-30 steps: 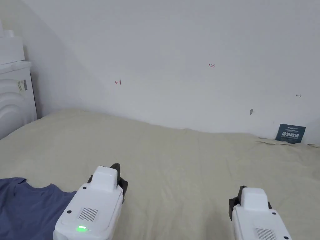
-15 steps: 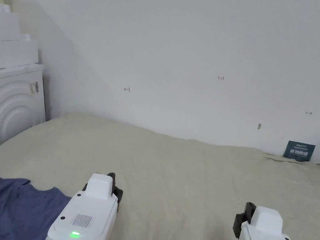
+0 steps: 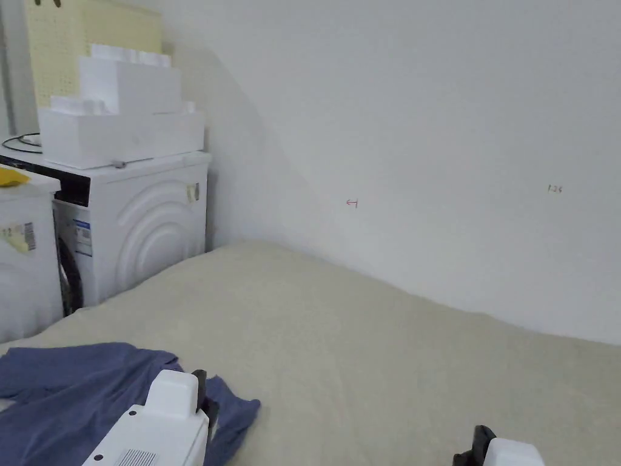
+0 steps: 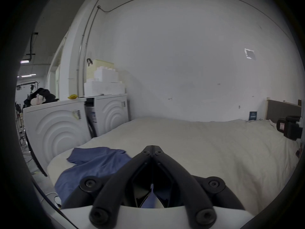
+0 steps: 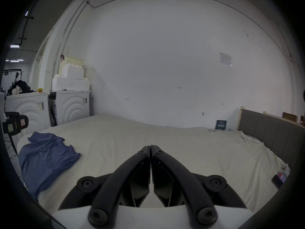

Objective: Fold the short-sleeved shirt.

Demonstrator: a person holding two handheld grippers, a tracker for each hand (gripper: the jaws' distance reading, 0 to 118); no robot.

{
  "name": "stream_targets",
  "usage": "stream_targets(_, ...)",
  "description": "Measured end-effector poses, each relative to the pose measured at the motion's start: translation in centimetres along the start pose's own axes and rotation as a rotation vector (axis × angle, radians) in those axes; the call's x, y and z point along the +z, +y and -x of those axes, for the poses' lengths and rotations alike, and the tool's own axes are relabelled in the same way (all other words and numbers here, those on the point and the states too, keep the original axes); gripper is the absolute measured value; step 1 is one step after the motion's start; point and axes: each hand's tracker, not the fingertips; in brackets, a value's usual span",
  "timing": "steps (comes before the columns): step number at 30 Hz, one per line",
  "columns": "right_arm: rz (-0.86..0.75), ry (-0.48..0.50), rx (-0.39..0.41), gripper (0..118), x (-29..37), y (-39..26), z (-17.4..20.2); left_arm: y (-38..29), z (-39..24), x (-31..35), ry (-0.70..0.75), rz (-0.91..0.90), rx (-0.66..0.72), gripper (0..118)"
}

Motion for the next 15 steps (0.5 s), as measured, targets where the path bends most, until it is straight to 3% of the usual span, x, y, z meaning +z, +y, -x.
stream_targets(5,0.012,0.089,0.003,0,-0.9,0.5,4.0,-0.8,5.6,-1.1,0.029,0.106,0.033,0)
stream_targets(15,0.057,0.214,0.045,0,-1.5,0.0,10.0,-6.2,15.2,-8.9,-0.014,0.558,0.329,0)
